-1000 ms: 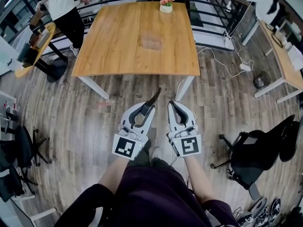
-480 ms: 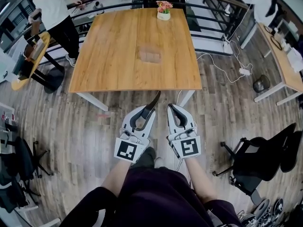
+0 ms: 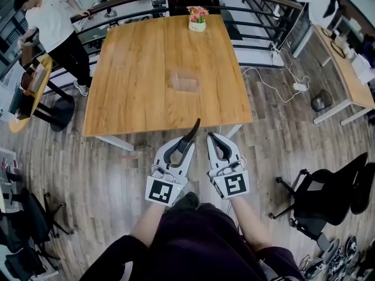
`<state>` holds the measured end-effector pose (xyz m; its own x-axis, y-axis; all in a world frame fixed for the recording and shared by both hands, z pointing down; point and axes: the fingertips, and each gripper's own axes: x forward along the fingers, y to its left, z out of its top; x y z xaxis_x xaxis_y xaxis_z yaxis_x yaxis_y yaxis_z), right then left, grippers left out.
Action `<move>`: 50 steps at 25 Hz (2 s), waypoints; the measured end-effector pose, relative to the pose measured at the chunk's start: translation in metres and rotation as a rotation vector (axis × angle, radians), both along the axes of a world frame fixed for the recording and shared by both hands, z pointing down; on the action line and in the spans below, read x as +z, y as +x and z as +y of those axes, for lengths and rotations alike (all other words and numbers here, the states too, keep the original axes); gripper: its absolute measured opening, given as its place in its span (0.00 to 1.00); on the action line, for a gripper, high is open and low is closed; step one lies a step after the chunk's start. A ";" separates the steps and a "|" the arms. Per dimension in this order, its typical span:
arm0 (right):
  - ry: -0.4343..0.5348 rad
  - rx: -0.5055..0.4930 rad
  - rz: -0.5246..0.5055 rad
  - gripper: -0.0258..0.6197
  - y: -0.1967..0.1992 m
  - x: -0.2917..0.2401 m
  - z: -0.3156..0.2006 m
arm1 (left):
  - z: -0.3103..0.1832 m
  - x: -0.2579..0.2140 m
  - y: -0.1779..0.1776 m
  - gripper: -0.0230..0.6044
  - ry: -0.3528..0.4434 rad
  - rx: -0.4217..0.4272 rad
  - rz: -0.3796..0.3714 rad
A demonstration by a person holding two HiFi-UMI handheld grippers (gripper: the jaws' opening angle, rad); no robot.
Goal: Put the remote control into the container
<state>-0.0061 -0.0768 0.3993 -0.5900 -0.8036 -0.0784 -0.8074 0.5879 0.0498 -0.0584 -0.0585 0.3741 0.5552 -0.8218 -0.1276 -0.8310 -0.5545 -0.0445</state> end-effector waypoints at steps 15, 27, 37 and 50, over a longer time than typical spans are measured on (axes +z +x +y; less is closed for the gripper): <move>0.005 0.001 0.030 0.07 -0.001 0.001 -0.086 | -0.081 0.003 -0.003 0.19 -0.020 -0.014 0.025; 0.003 -0.101 -0.023 0.07 0.012 -0.001 -0.189 | -0.180 0.007 0.014 0.19 -0.019 -0.118 -0.023; -0.009 -0.048 -0.072 0.07 -0.013 0.026 -0.268 | -0.256 0.043 -0.001 0.19 0.004 -0.045 -0.323; -0.101 -0.006 -0.094 0.07 -0.030 0.091 -0.328 | -0.336 0.103 -0.027 0.19 -0.151 -0.117 -0.017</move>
